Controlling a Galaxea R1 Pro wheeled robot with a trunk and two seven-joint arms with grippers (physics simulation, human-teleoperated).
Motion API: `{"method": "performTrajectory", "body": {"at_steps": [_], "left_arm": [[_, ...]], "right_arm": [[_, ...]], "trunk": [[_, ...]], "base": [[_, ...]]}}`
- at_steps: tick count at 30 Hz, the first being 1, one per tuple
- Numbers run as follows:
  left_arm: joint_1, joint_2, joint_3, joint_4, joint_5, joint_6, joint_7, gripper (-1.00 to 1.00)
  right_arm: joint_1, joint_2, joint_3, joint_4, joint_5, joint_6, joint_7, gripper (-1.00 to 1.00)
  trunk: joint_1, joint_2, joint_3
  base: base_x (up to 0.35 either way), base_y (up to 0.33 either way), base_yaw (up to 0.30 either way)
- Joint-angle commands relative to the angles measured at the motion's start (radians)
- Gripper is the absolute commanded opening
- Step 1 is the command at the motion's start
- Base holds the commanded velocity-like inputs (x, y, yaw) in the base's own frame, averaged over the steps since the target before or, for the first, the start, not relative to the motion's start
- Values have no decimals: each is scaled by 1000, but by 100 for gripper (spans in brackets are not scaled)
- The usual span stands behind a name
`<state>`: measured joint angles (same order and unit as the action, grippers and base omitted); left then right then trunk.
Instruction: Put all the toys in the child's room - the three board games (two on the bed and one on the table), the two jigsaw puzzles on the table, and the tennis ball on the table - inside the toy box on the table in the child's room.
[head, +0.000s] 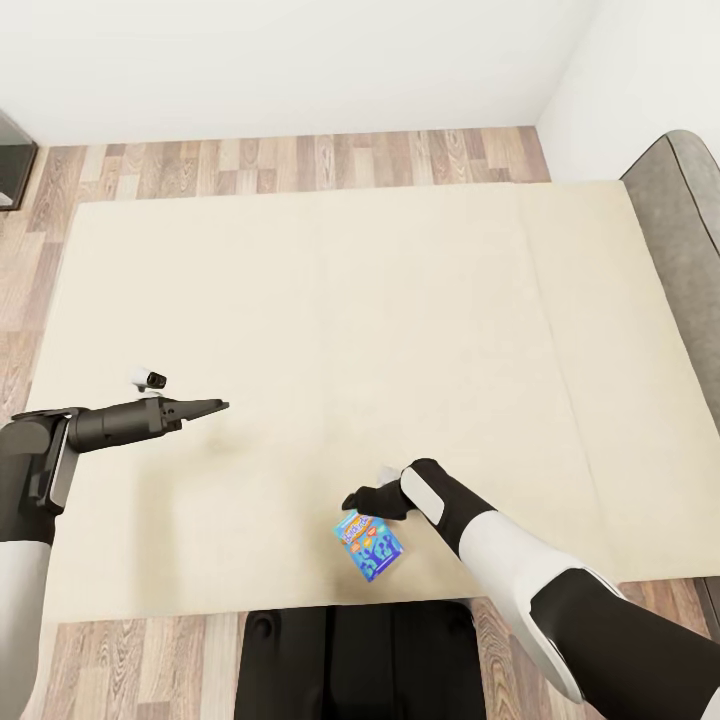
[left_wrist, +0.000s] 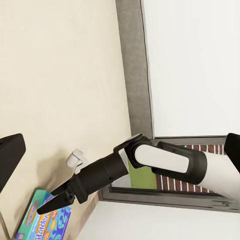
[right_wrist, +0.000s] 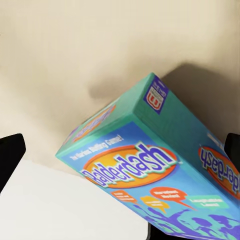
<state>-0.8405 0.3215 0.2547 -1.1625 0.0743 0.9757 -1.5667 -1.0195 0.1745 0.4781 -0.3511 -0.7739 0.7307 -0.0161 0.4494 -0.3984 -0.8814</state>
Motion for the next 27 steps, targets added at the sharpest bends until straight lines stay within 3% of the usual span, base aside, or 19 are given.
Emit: {"method": "performTrajectory", "body": {"at_steps": [1,27], "left_arm": [[0,1,0,0,-1,11,-4,100],[0,1,0,0,-1,11,-4,100]], "right_arm": [[0,0,4,0,-2,2,-1,100],[4,0,4,1,-2,10,-2,100]], "trunk": [[1,-2,-1],[1,-2,-1]], "base": [[0,0,0],[0,18,0]]}}
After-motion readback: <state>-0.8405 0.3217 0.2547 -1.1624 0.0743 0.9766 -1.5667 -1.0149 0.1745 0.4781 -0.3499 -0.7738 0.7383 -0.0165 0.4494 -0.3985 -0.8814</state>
